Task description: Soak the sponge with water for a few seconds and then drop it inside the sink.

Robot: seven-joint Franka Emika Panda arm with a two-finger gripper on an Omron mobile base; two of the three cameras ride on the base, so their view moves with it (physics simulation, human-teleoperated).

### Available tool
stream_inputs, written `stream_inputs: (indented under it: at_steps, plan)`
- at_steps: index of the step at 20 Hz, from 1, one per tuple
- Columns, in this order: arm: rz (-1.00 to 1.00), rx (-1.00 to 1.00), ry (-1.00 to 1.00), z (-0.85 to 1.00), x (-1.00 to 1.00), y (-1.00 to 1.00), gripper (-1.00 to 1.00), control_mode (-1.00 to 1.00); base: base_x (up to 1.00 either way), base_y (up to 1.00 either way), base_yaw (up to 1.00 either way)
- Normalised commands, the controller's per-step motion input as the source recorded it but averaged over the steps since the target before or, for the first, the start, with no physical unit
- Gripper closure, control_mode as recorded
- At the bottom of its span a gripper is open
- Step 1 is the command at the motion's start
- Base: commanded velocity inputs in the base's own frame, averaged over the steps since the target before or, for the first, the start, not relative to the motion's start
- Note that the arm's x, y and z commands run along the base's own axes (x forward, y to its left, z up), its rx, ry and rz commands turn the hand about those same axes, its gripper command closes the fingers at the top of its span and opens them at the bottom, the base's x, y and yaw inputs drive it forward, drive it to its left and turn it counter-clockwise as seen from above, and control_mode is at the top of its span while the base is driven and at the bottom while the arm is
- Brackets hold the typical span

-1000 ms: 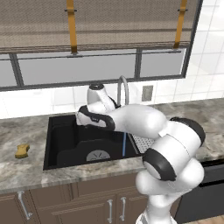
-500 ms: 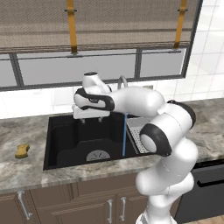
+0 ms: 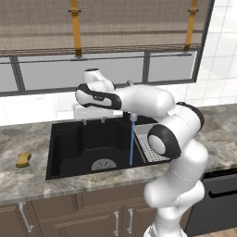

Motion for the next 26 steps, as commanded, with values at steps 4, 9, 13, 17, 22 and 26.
stream_inputs:
  at_steps: [4,9,13,17,22,26]
  plan:
    - [0.0,0.0,0.0,0.0,0.0,0.11,-1.0,-1.0,0.0,0.0,0.0]
    - [0.0,0.0,0.0,0.0,0.0,0.15,-1.0,-1.0,0.0,0.0,0.0]
    - [0.0,0.0,0.0,-0.01,0.0,0.27,-1.0,-1.0,0.0,0.0,0.0]
    - [0.0,0.0,0.0,-0.04,0.0,0.3,-1.0,-1.0,0.0,0.0,0.0]
    - [0.0,0.02,0.0,0.0,0.0,0.29,-1.0,-1.0,0.0,0.0,0.0]
    - [0.0,0.01,0.02,0.0,0.0,0.28,-1.0,-1.0,0.0,0.0,0.0]
